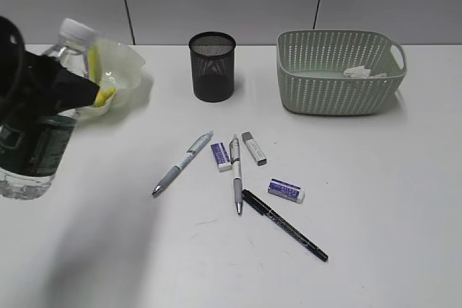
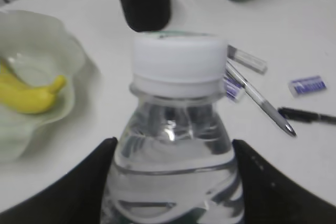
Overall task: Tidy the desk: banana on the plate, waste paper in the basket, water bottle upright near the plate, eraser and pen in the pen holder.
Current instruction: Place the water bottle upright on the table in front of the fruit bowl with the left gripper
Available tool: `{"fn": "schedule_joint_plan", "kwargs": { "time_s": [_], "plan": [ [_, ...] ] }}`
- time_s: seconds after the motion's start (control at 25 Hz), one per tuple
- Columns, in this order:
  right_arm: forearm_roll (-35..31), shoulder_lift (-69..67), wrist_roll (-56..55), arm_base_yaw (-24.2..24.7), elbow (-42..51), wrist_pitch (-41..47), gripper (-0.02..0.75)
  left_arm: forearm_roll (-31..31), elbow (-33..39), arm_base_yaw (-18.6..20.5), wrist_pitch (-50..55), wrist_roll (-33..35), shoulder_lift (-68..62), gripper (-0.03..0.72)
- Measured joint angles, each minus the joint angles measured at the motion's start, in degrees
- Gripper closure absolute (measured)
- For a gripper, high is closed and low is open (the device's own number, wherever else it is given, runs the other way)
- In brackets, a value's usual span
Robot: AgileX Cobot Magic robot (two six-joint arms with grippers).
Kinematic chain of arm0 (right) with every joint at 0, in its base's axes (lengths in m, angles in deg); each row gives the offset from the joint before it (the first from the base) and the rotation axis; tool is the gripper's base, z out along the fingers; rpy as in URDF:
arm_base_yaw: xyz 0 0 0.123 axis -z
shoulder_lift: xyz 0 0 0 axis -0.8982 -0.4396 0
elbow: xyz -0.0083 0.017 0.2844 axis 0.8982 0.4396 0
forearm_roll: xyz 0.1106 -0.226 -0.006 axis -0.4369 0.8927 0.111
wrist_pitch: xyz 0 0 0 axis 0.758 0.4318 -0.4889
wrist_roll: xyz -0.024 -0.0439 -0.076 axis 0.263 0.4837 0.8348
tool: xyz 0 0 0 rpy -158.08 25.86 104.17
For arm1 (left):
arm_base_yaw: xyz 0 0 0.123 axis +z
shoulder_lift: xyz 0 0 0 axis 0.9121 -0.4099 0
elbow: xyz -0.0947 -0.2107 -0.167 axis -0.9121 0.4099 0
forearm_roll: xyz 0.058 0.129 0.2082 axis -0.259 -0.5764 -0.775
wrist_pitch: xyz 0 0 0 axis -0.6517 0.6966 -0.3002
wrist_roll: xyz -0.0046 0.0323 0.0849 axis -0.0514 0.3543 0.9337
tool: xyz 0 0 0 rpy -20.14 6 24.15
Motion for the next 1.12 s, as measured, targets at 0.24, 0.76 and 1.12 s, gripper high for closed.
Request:
{"fn": "schedule_joint_plan", "kwargs": {
  "time_s": [0.24, 0.76, 1.12],
  "plan": [
    [0.0, 0.0, 0.0, 0.0, 0.0, 0.0, 0.186, 13.4, 15.6, -0.1, -26.3, -0.1, 5.3, 0.218],
    [0.0, 0.0, -0.1, 0.0, 0.0, -0.1, 0.186, -5.7, 18.5, -2.2, -67.8, -20.3, -17.4, 0.218],
    [0.1, 0.0, -0.1, 0.0, 0.0, -0.1, 0.186, -12.2, 18.5, -2.2, -90.1, -28.1, -33.6, 0.218]
  ]
}}
